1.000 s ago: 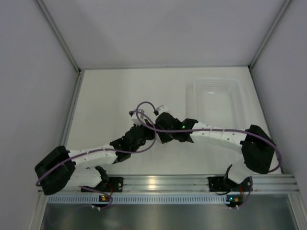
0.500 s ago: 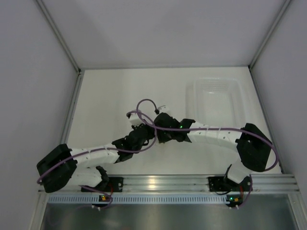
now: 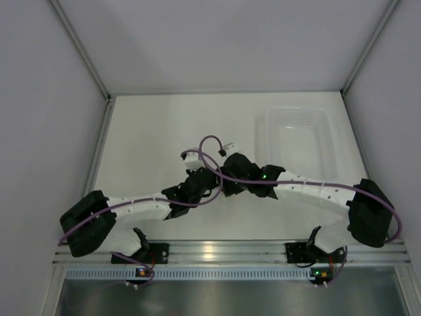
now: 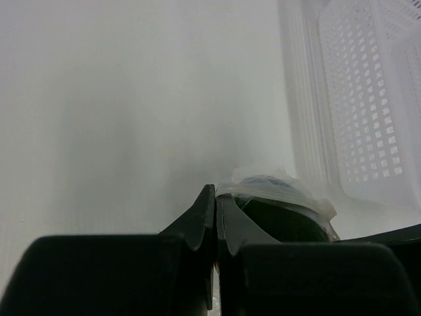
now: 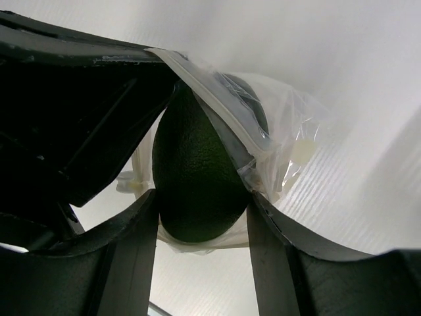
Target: Open the zip-top bag and remove the fake food
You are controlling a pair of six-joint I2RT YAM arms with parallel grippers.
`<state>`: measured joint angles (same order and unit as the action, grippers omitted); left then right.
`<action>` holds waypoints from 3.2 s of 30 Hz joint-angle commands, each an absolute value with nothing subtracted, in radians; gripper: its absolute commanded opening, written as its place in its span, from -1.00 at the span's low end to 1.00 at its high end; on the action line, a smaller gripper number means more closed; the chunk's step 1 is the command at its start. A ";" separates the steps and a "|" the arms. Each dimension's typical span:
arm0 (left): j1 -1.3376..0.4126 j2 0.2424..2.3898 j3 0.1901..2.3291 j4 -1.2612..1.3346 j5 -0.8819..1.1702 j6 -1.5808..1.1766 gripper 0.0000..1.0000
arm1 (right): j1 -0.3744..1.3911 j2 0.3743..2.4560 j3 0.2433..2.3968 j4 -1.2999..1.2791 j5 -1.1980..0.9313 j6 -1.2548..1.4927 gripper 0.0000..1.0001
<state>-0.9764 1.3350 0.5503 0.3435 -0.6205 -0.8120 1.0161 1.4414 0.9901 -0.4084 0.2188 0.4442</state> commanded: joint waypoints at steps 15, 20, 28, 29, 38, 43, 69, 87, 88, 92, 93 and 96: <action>-0.891 1.411 0.588 0.428 -0.341 -0.876 -1.00 | 1.005 1.261 0.809 -0.196 0.060 0.253 -1.00; -0.815 1.408 0.537 0.428 -0.267 -0.977 -1.00 | 0.989 1.224 0.762 -0.154 0.130 0.270 -1.00; -0.815 1.404 0.562 0.454 -0.167 -0.982 -1.00 | 0.989 1.282 0.755 -0.110 0.098 0.264 -1.00; -0.815 1.396 0.555 0.477 -0.155 -0.980 -1.00 | 0.989 1.290 0.758 -0.112 0.100 0.265 -1.00; -0.815 1.517 0.574 0.505 -0.041 -1.034 -1.00 | 0.973 1.453 0.859 -0.172 0.152 0.334 -1.00; -0.816 1.581 0.571 0.505 -0.015 -1.052 -1.00 | 0.968 1.552 0.893 -0.161 0.140 0.344 -0.97; -0.822 1.617 0.529 0.680 0.141 -1.108 -1.00 | 0.962 1.698 0.917 0.034 0.129 0.380 -0.17; -0.808 1.419 0.569 0.577 -0.075 -1.083 -1.00 | 1.042 1.422 0.845 -0.094 0.213 0.282 -1.00; -0.805 1.410 0.577 0.540 -0.089 -1.083 -1.00 | 1.042 1.410 0.839 -0.097 0.204 0.258 -1.00; -0.799 1.350 0.603 0.450 -0.165 -1.092 -1.00 | 1.042 1.373 0.830 -0.109 0.170 0.209 -1.00; -0.798 1.329 0.618 0.422 -0.187 -1.097 -1.00 | 1.042 1.370 0.831 -0.117 0.138 0.200 -1.00; -0.798 1.307 0.652 0.342 -0.250 -1.094 -1.00 | 1.051 1.358 0.834 -0.123 0.101 0.163 -1.00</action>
